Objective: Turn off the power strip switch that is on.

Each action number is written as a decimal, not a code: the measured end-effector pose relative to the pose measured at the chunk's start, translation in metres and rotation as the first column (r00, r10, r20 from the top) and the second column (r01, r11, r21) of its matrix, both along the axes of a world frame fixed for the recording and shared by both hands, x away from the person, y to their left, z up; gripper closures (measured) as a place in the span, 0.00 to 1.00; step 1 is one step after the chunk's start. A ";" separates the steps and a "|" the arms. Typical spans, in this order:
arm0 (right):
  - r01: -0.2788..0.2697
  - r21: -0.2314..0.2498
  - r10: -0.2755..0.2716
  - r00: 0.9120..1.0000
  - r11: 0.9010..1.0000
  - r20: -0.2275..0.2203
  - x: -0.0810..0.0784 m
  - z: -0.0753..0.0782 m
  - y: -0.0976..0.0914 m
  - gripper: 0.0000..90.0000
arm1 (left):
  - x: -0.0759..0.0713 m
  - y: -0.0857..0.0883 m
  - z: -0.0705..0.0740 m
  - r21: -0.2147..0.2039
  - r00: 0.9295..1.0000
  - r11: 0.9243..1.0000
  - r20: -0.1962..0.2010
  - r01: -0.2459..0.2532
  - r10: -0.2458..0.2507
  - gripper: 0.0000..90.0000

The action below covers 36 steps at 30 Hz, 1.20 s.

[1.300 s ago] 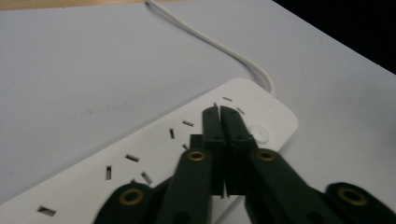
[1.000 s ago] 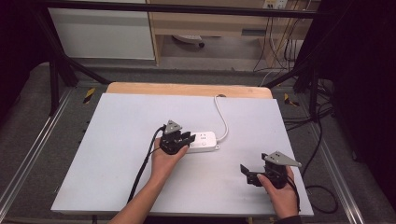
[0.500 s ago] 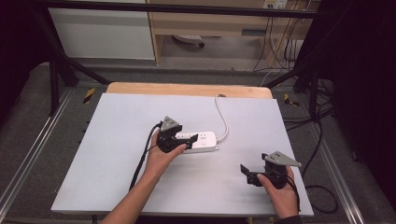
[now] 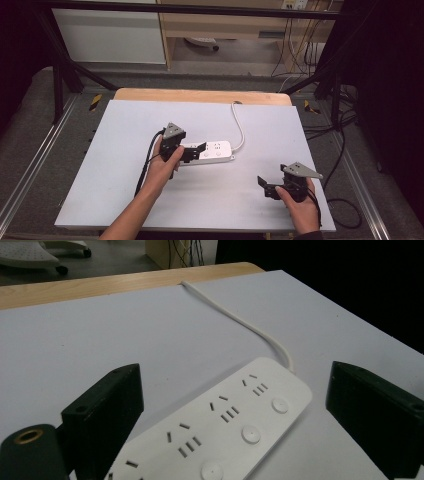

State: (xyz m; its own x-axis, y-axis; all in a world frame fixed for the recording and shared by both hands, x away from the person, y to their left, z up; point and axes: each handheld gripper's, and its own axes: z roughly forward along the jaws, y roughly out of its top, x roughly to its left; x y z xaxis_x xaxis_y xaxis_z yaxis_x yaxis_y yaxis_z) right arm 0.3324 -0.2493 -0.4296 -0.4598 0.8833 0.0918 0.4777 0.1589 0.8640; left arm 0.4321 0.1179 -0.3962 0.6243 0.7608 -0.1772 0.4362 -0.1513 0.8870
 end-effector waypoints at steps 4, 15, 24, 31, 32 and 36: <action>0.000 0.000 0.000 1.000 1.000 -0.001 0.000 0.000 0.000 0.03 | -0.004 0.007 0.004 0.004 1.000 1.000 0.012 0.008 -0.008 0.08; 0.001 0.001 -0.001 1.000 1.000 -0.005 0.000 -0.001 0.000 0.03 | -0.010 0.030 0.013 -0.012 1.000 1.000 0.029 0.002 -0.001 0.07; 0.000 0.000 0.000 1.000 1.000 -0.007 0.001 -0.001 0.000 0.03 | -0.018 0.045 0.017 -0.006 0.999 1.000 0.047 -0.007 0.007 0.07; -0.001 -0.002 0.001 1.000 1.000 -0.008 0.001 -0.001 0.000 0.03 | -0.024 0.061 0.020 -0.007 0.998 1.000 0.058 -0.018 0.019 0.07; -0.001 -0.002 0.001 1.000 1.000 -0.008 0.001 -0.001 0.000 0.03 | -0.025 0.063 0.020 -0.012 0.998 1.000 0.057 -0.020 0.021 0.07; 0.000 -0.001 0.000 1.000 1.000 -0.010 0.001 -0.001 0.000 0.03 | -0.027 0.071 0.022 -0.017 0.998 0.999 0.062 -0.028 0.029 0.06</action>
